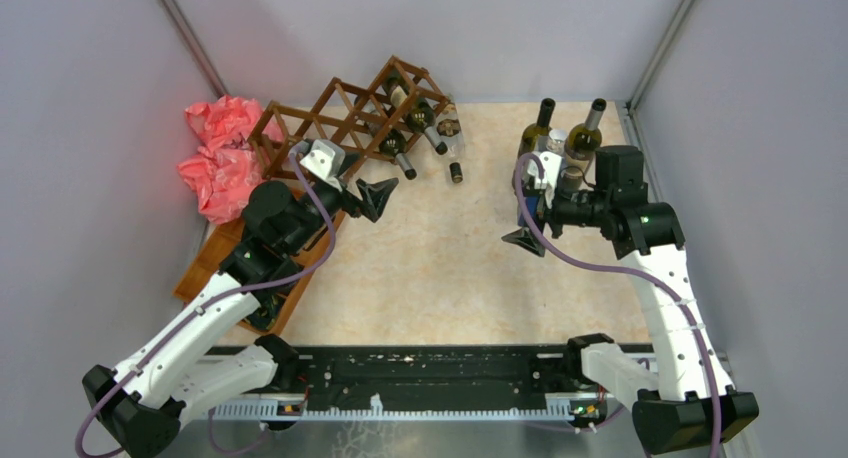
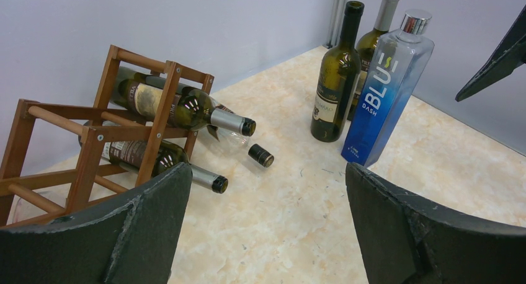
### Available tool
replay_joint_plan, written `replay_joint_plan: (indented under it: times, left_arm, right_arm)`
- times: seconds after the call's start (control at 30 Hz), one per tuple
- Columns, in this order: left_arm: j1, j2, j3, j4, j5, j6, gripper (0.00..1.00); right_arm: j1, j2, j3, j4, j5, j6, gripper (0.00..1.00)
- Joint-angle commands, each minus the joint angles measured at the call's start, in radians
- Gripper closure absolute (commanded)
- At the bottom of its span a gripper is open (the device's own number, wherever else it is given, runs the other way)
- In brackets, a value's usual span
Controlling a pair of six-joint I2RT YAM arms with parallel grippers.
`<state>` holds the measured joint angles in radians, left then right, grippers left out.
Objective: Put the wine bottle on the wine rack
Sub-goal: Adjust the wine bottle at the center of the board.
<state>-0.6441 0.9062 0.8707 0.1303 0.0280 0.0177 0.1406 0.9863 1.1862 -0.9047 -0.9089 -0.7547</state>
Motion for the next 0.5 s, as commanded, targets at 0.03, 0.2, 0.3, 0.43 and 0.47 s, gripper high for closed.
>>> replay_joint_plan:
  times: [0.03, 0.2, 0.3, 0.43, 0.47]
  left_arm:
    - [0.004, -0.012, -0.004, 0.032, 0.016, 0.01, 0.01]
    - [0.004, -0.012, -0.003, 0.032, 0.016, 0.011, 0.01]
    - [0.004, -0.012, -0.005, 0.032, 0.015, 0.011, 0.01]
    - [0.004, -0.013, -0.004, 0.032, 0.016, 0.012, 0.01]
    - [0.003, -0.013, -0.004, 0.032, 0.015, 0.012, 0.01]
  right_arm:
    - [-0.01, -0.014, 0.039, 0.018, -0.01, 0.005, 0.06]
    - [-0.01, -0.014, 0.05, 0.011, -0.008, 0.002, 0.06]
    - [-0.01, -0.011, 0.058, 0.007, -0.007, 0.0, 0.06]
    - [-0.01, -0.009, 0.064, 0.004, -0.005, -0.001, 0.06]
    - [-0.01, -0.009, 0.065, 0.004, -0.005, -0.002, 0.06]
